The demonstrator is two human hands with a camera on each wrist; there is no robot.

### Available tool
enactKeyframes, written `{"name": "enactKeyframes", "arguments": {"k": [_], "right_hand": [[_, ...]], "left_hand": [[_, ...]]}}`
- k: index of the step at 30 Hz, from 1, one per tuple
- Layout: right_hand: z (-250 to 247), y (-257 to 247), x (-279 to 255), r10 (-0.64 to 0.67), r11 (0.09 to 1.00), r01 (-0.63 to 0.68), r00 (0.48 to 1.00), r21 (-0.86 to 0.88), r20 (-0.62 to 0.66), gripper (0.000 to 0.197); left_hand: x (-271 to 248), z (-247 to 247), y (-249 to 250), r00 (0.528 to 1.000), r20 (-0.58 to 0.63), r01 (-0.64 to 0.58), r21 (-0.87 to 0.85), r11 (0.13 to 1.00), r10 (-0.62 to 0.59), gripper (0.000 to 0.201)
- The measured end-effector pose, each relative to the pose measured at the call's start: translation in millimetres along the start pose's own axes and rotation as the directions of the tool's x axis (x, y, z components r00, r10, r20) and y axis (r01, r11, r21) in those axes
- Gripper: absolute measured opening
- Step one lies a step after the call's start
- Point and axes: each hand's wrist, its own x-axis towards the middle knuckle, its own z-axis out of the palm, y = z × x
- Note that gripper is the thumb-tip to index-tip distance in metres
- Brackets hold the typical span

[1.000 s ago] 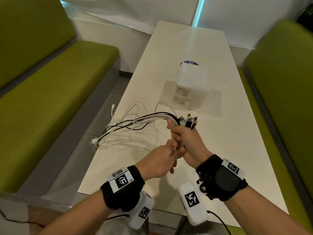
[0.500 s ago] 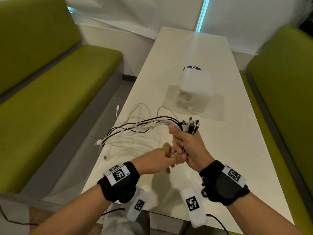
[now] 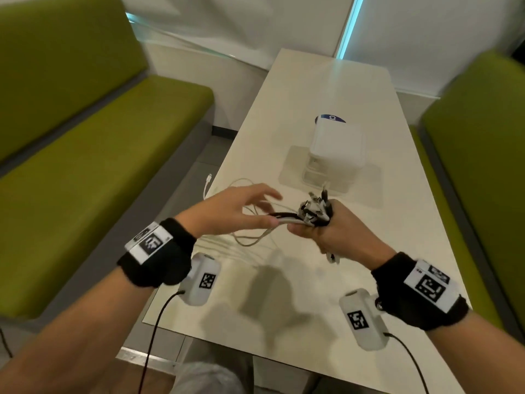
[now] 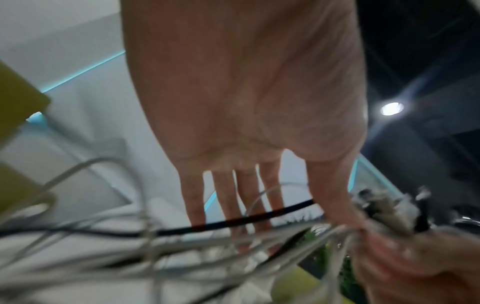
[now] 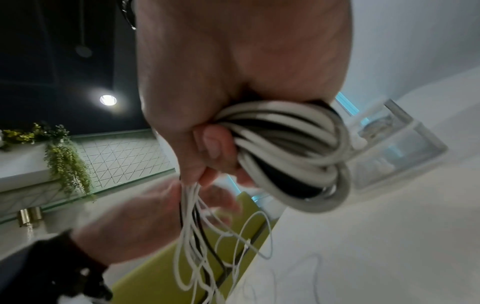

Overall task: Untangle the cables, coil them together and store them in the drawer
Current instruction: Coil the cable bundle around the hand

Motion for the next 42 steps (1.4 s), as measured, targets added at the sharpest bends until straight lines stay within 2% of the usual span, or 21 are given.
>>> {"name": "enactKeyframes", "arguments": {"k": [2,4,6,8,10,12,14,17,20,23,25,27,30,32,34,37,40,42], "right_hand": [[-11.9,-7.2,5.2,-0.032,0.997,0.03,0.999,-0.074,-0.018,0.021],[-20.0,-9.5,8.9,-0.029,0.993,0.025,0.999,-0.118,-0.028,0.024],[-23.2,-6.0,11.9,-0.012,0.992,0.007,0.999,-0.127,-0.034,0.025],[-24.4,-2.1,13.6,-0.004,0.989,-0.003,0.999,-0.146,-0.042,0.025],[-27.1,0.0,12.4,-0.021,0.988,0.014,0.999,-0.156,-0.043,0.026],[-31.1,0.8,11.3,-0.058,0.992,0.052,0.997,-0.118,-0.045,0.027],[-32.3,2.4,11.6,-0.08,0.994,0.077,0.996,-0.082,-0.034,0.03],[-30.9,12.9,16.0,-0.077,0.991,0.075,0.997,-0.107,-0.016,0.032],[-32.1,22.8,21.9,-0.03,0.996,0.027,0.999,-0.087,-0.029,0.022],[-34.9,27.7,25.0,-0.004,0.995,0.001,1.0,-0.104,-0.026,0.026],[-36.4,30.8,27.6,0.026,0.994,-0.028,0.999,-0.108,-0.025,0.029],[-44.3,39.1,24.4,0.067,0.993,-0.073,0.995,-0.092,-0.07,0.031],[-50.3,45.2,23.1,0.114,0.989,-0.122,0.988,-0.078,-0.104,0.032],[-53.7,50.0,15.3,0.135,0.986,-0.146,0.983,-0.087,-0.121,0.03],[-51.7,52.7,9.0,0.146,0.984,-0.157,0.98,-0.081,-0.132,0.027],[-48.5,51.7,0.7,0.153,0.987,-0.158,0.976,-0.021,-0.156,0.02],[-43.0,49.0,-7.2,0.165,0.986,-0.16,0.972,0.044,-0.168,0.018],[-33.3,45.3,-10.5,0.175,0.98,-0.155,0.971,0.127,-0.165,0.018]], "left_hand": [[8.3,-1.7,-5.0,0.998,0.043,0.052,-0.137,0.989,-0.047,0.024],[12.9,-3.4,-5.9,0.998,-0.013,0.051,-0.246,0.968,-0.056,0.033],[14.4,-3.7,-2.1,0.995,-0.076,0.036,-0.251,0.967,-0.057,0.046],[16.0,-1.9,-2.0,0.996,-0.074,0.038,-0.158,0.987,-0.05,0.055],[15.0,-0.3,-1.3,0.996,0.035,0.085,0.01,0.996,-0.085,0.063],[13.7,-0.8,-2.1,0.966,0.171,0.168,0.166,0.972,-0.196,0.067],[11.8,-6.0,-4.5,0.929,0.232,0.23,0.245,0.942,-0.287,0.068],[11.6,-17.0,-9.6,0.909,0.262,0.254,0.272,0.928,-0.326,0.059],[10.1,-23.2,-12.4,0.936,0.186,0.253,0.232,0.939,-0.298,0.059],[13.4,-21.2,-13.3,0.975,0.003,0.212,0.286,0.934,-0.222,0.064],[20.1,-18.1,-12.6,0.976,-0.097,0.215,0.333,0.918,-0.194,0.066],[31.0,-15.3,-15.6,0.973,-0.089,0.231,0.382,0.895,-0.213,0.067],[27.1,-28.8,-35.1,0.97,-0.099,0.243,0.488,0.838,-0.224,0.082],[24.2,-31.9,-45.2,0.977,-0.085,0.212,0.524,0.825,-0.196,0.083],[22.5,-33.4,-53.0,0.972,-0.075,0.226,0.556,0.8,-0.222,0.082],[17.0,-40.6,-63.8,0.945,-0.101,0.307,0.601,0.738,-0.311,0.082],[6.9,-47.1,-70.7,0.857,-0.11,0.48,0.527,0.701,-0.504,0.069],[3.0,-47.6,-73.7,0.803,-0.083,0.546,0.498,0.674,-0.59,0.059]]}}
